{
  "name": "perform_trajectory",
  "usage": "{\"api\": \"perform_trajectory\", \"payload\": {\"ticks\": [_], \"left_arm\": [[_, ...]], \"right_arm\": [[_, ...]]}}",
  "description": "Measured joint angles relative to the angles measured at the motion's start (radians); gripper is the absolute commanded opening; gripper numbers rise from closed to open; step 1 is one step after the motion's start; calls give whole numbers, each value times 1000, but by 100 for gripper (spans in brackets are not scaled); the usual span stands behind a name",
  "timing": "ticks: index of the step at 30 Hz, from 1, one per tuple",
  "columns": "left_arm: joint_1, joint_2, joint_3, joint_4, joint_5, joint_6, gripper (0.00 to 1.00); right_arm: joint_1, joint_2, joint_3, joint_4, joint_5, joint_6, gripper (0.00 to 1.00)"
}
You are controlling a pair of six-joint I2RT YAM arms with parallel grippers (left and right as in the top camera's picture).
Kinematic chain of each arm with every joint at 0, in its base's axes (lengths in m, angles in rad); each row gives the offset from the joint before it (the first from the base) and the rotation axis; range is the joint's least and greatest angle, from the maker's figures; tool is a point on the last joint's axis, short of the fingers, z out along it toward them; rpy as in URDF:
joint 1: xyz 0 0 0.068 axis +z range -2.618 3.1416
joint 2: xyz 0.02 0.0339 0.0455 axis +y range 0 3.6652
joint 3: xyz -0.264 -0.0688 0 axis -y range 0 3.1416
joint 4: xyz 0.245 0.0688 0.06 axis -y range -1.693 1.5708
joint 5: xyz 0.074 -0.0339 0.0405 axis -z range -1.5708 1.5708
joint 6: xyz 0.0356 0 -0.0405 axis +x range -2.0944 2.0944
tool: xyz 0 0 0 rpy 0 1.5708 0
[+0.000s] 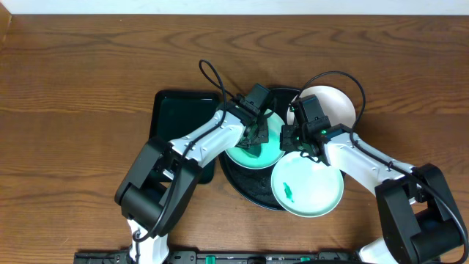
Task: Clean dirty plates on tray and stack at the side
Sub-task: 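Keep scrubbing the plate surface with the sponge, left gripper, then carry the sponge left and lower it into the black rectangular tray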
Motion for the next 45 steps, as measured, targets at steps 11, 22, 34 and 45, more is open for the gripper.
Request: {"api": "perform_trajectory", "payload": {"ticks": [11,22,34,45], "left_arm": [[-19,3,0,34,125,1,7],[41,-178,-10,-44,81,32,7],[280,-288,-11,-289,38,180,8],[446,-288,-17,-407,8,309,8]], "right_arm": [[0,0,0,0,0,0,1],[0,0,0,0,0,0,1],[0,0,0,1,-4,0,1],[0,0,0,1,-4,0,1]]}}
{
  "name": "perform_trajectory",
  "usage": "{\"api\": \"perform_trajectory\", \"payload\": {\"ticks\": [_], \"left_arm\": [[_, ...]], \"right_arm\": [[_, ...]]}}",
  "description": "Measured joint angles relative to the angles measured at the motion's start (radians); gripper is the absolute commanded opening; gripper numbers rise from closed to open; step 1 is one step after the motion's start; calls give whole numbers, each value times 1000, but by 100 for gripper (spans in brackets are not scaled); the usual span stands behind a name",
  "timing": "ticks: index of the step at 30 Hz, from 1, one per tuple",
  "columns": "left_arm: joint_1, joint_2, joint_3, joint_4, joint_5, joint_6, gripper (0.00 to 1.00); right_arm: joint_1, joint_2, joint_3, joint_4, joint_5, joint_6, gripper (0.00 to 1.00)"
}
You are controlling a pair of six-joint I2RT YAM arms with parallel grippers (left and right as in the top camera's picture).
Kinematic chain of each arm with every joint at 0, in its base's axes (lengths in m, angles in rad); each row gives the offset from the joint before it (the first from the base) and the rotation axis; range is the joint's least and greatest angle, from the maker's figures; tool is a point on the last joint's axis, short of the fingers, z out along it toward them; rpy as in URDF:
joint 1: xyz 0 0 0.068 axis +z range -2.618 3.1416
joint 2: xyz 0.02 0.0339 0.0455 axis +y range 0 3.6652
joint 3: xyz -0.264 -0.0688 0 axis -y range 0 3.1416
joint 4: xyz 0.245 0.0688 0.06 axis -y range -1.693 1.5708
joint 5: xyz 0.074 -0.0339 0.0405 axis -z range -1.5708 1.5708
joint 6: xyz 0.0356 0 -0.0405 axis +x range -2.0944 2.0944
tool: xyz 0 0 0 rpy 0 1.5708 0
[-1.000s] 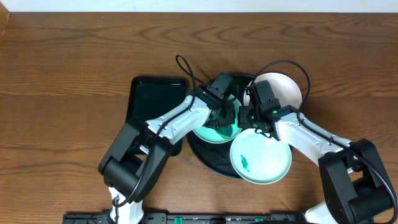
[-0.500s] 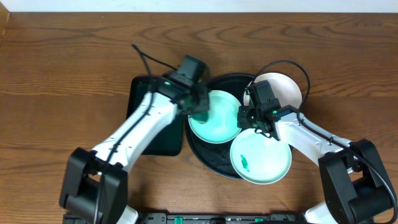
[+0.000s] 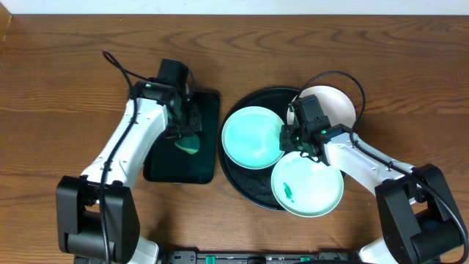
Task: Clean dirty plates on tray and stack at the side
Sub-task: 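Carry the sponge left and lower it into the black rectangular tray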
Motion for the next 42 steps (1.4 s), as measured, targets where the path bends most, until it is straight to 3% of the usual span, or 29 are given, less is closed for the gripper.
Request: {"api": "perform_trajectory", "payload": {"ticks": [16,19,36,42], "left_arm": [[16,0,-246,196,-63,15,9],[16,0,-255,204,-68,21,15],[16,0,-255,210,-71,26,17],[16,0,-255,210,-71,30,25]], "right_arm": [[0,0,0,0,-3,0,1],[0,0,0,0,-3,0,1],[0,0,0,0,-3,0,2],[1,0,0,0,-2,0,2]]}}
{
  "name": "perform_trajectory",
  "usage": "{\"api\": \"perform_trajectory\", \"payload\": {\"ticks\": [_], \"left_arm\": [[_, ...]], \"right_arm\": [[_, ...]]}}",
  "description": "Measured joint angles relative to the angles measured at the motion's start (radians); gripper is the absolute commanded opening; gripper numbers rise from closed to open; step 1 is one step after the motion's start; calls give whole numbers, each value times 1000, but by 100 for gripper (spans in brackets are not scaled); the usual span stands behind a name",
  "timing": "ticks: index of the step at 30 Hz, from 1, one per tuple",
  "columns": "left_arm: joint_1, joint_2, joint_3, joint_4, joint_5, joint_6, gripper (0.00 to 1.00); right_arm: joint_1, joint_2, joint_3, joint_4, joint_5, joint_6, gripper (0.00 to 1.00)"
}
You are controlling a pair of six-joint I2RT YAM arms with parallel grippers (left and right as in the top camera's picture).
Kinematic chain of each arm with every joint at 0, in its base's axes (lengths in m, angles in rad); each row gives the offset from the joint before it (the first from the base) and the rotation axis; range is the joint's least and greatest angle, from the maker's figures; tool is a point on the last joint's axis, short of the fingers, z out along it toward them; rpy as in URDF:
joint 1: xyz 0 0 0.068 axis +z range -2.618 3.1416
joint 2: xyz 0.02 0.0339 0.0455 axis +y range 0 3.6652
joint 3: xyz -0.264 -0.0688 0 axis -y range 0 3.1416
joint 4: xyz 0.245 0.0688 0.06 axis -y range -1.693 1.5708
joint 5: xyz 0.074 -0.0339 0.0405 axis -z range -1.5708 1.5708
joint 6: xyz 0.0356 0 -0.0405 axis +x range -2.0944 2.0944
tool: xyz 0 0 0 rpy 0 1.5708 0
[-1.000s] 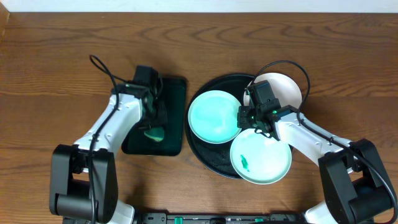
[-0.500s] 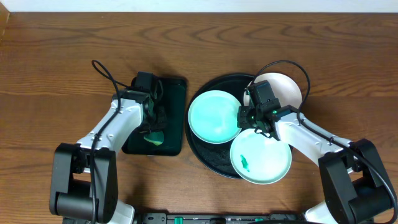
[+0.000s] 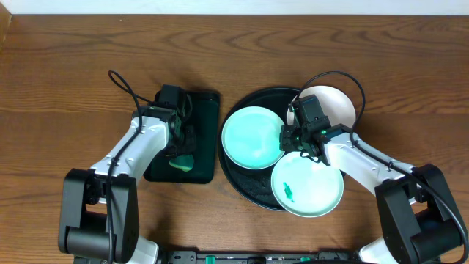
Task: Clean dirty plates on tray and stack at the side
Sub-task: 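Carry the sponge left and lower it into the black rectangular tray, then release the sponge and raise the left gripper to the left side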
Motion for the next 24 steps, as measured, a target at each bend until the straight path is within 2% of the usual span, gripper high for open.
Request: {"api": "perform_trajectory", "payload": {"ticks": [4,6,9,14,16,22,24], "left_arm": [[0,0,0,-1,-2,0,25],[0,0,0,-5,-3,-1,30],[0,0,0,-16,-3,0,31],[1,-2,4,-50,-2,0,46],[4,-10,17,-64,-3,1,47],[37,-134,91,-69,-2,-1,47],[55,-192,108,-69,-3,-5,50]], "right_arm": [[1,0,0,0,0,0,4],[2,0,0,0,0,0,5],[3,0,0,0,-2,0,7],[3,0,0,0,-5,0,8],[4,0,0,0,-5,0,9],[4,0,0,0,-8,0,10],[4,0,0,0,-9,0,11]]}}
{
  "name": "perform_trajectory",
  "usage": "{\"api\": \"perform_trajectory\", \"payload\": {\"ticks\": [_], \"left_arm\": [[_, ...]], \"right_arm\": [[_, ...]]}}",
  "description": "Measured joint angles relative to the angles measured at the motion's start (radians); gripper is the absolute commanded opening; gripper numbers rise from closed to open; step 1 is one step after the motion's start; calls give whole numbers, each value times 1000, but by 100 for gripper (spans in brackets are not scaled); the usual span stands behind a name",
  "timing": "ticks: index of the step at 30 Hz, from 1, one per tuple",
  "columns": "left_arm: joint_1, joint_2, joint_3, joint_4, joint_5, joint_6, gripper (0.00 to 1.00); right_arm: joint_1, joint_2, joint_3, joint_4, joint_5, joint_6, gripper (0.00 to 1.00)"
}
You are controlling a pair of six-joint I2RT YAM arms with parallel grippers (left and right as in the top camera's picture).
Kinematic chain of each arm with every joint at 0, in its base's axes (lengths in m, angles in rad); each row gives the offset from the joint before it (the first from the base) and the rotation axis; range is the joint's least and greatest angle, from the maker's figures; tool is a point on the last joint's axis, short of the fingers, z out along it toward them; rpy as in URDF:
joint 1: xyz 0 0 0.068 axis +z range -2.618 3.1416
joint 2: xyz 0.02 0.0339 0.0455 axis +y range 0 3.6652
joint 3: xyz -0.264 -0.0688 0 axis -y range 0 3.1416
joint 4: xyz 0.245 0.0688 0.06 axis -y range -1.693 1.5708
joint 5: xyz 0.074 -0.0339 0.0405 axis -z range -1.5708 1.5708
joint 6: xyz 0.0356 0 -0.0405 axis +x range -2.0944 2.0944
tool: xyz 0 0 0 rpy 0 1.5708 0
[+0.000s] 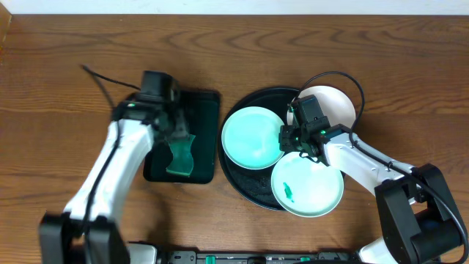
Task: Clean dirty plates on tray and stack at the side
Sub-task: 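Release the sponge and raise the left gripper to the left side, then grasp the cleaned pale green plate rim with the right gripper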
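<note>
A round black tray (245, 189) holds a clean teal plate (249, 138), a pale teal plate (315, 187) with a green smear (287, 193), and a white plate (335, 104) at its far right. My right gripper (288, 137) is shut on the right rim of the clean teal plate. My left gripper (177, 133) is over the dark rectangular tray (205, 110), shut on the top end of a green sponge (179, 157) that hangs toward the near side.
The dark rectangular tray lies just left of the round tray, almost touching it. Both arms' cables loop above them. Bare wooden table (58, 73) runs all around, with its back edge at the top of the view.
My left arm has drawn back up and to the left over the dark tray. The sponge, bunched low in the tray before, now shows stretched out below the fingers. The right arm is unchanged.
First my left gripper pressed the sponge on the teal plate while the right gripper held that plate's rim. Then the left carried the sponge over to the dark tray, was low in it, and now stands higher. The teal plate shows clean.
</note>
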Motion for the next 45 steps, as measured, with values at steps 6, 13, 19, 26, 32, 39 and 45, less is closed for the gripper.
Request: {"api": "perform_trajectory", "payload": {"ticks": [6,13,19,26,32,39,45], "left_arm": [[105,-164,7,-2,0,-79,57],[202,-252,7,-15,-3,-128,67],[207,-251,7,-56,-3,-139,81],[207,-252,7,-56,-3,-143,82],[207,-251,7,-56,-3,-143,82],[207,-251,7,-56,-3,-143,82],[207,-251,7,-56,-3,-143,82]], "right_arm": [[0,0,0,0,-8,0,15],[1,0,0,1,-9,0,16],[1,0,0,1,-8,0,16],[1,0,0,1,0,0,15],[4,0,-3,12,17,0,14],[4,0,-33,65,24,1,9],[4,0,-46,80,30,7,1]]}}
